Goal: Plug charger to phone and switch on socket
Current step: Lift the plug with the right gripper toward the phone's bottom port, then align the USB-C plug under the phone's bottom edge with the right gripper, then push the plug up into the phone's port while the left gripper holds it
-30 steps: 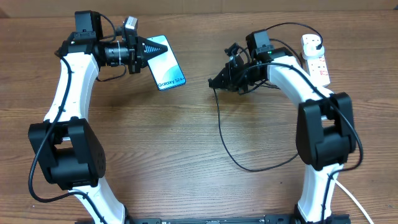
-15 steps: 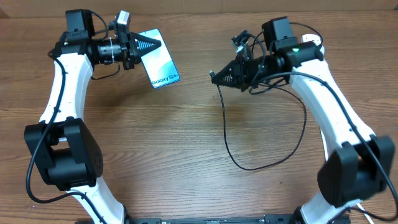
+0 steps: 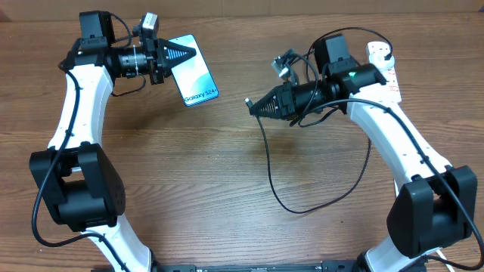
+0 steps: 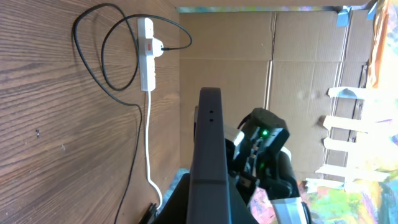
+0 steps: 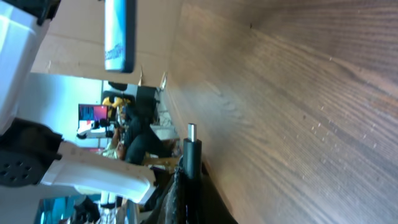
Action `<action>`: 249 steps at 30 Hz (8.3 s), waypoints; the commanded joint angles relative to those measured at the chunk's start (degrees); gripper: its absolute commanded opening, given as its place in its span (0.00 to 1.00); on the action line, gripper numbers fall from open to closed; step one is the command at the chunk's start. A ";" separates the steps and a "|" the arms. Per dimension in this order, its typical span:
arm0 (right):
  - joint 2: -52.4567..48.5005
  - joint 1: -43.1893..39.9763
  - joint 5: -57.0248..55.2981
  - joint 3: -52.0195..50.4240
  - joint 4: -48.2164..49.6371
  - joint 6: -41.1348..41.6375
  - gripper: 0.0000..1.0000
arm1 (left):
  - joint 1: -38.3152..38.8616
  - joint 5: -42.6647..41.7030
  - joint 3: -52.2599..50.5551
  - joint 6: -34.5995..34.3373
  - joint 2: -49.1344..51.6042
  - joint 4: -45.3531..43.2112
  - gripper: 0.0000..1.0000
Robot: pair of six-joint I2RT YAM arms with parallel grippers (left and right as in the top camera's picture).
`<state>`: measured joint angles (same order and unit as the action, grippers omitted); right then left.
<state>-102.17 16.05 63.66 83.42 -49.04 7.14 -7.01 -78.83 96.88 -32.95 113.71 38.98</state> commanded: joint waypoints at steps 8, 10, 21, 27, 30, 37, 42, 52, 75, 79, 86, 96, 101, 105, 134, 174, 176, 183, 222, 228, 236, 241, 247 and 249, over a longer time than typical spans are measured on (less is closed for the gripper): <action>11.74 -0.04 -5.86 -10.19 8.02 6.62 0.04 | -0.13 -1.55 0.70 -2.01 0.09 -0.72 0.04; 14.34 -0.04 -5.75 -12.07 9.31 7.34 0.04 | -0.11 -1.55 0.70 -1.99 0.09 -0.72 0.04; 17.25 4.13 -0.79 -28.74 48.24 34.45 0.04 | -0.11 -1.55 0.70 -1.99 0.09 -0.74 0.04; 17.20 7.69 -6.62 -31.61 58.62 45.64 0.04 | -0.11 -1.57 0.70 -2.27 0.09 -1.79 0.04; 17.20 8.74 -8.17 -31.61 59.30 48.15 0.04 | -0.11 -1.55 0.70 -2.40 0.09 -1.79 0.04; 17.18 9.09 -9.77 -31.61 62.49 51.65 0.04 | -0.11 -1.55 0.70 -2.43 0.09 -1.97 0.04; 16.85 9.14 -10.54 -31.61 64.61 53.81 0.04 | -0.09 -1.57 0.70 -2.40 0.09 -1.97 0.04; 13.16 12.41 -10.49 -31.61 70.01 55.95 0.04 | -0.09 -1.55 0.70 -2.40 0.09 -1.97 0.04; 12.35 13.25 -11.56 -31.61 72.61 56.85 0.04 | 1.88 -0.13 0.70 -2.40 0.09 -1.95 0.04; 12.35 13.25 -11.58 -31.61 73.20 57.40 0.04 | 2.64 0.96 0.70 -2.43 0.09 -1.95 0.05; 12.35 13.25 -11.61 -31.61 73.20 57.40 0.04 | 3.41 1.03 0.70 -3.54 0.09 -1.95 0.04; 12.35 13.25 -12.20 -31.61 72.91 57.40 0.04 | 4.09 1.01 0.70 -3.54 0.09 -1.95 0.04; 12.35 13.25 -12.46 -31.61 72.91 57.37 0.04 | 4.09 0.81 0.70 -3.52 0.09 -1.92 0.04; 12.35 13.25 -12.66 -31.61 72.96 57.37 0.04 | 4.15 0.79 0.70 -3.50 0.09 -1.62 0.04; 12.33 13.07 -12.63 -31.61 72.96 56.92 0.04 | 5.05 -2.08 0.70 -2.73 0.09 -1.53 0.04; 12.35 11.37 -9.60 -31.61 72.46 56.96 0.04 | 4.68 -1.95 0.70 -2.27 0.09 -1.55 0.04; 12.35 11.61 -9.60 -31.61 72.43 56.94 0.04 | 4.68 -1.92 0.70 -2.27 0.09 -1.57 0.05; 12.35 11.96 -9.38 -31.61 72.08 56.96 0.04 | 4.68 -1.77 0.68 -2.29 0.09 -1.57 0.04; 12.35 11.96 -9.81 -31.61 72.76 57.20 0.04 | 5.44 -0.24 0.68 -2.40 0.09 -1.53 0.04; 12.35 11.96 -9.84 -31.61 72.76 57.20 0.04 | 5.49 -0.24 0.68 -2.43 0.09 -1.53 0.04; 12.35 11.96 -9.84 -31.61 72.78 57.40 0.04 | 5.84 -0.24 0.68 -2.40 0.09 -1.53 0.04; 12.35 11.96 -9.84 -31.61 72.76 57.40 0.04 | 6.08 -0.22 0.68 -2.40 0.09 -1.53 0.04; 12.35 11.96 -10.01 -31.61 72.76 57.40 0.04 | 6.14 -0.26 0.70 -2.40 0.09 -1.51 0.04; 12.35 11.96 -10.16 -31.61 72.76 57.40 0.04 | 6.25 -0.28 0.70 -2.40 0.09 -1.49 0.04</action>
<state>-89.65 27.79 53.93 52.03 23.16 64.49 -1.48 -77.34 96.88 -35.42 113.71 37.65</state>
